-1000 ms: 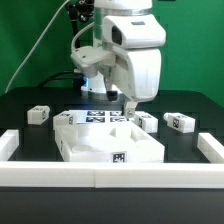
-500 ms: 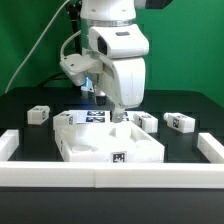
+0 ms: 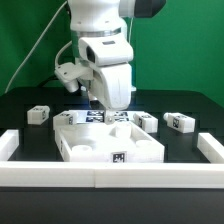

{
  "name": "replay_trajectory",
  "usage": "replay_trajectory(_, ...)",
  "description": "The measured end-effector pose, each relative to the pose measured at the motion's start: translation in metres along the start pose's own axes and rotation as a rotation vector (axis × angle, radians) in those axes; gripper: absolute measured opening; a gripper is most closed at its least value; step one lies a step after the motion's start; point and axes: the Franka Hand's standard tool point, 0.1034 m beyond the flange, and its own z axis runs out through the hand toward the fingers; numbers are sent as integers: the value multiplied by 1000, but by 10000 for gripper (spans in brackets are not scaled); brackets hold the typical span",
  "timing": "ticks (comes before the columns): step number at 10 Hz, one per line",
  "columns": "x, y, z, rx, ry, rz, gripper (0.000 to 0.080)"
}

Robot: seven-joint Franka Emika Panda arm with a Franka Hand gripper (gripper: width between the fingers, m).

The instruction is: Assemble one leg

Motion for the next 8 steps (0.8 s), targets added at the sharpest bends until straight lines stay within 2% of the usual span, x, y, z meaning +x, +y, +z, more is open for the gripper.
replay_trajectory(2, 0, -16, 17, 22, 17, 17, 650)
replay_trajectory(5, -1, -24, 36, 48, 36, 29, 650)
replay_trajectory(7, -1, -22, 37, 52, 36, 40, 637)
replay_trajectory(8, -1, -21, 35, 62, 32, 43, 637)
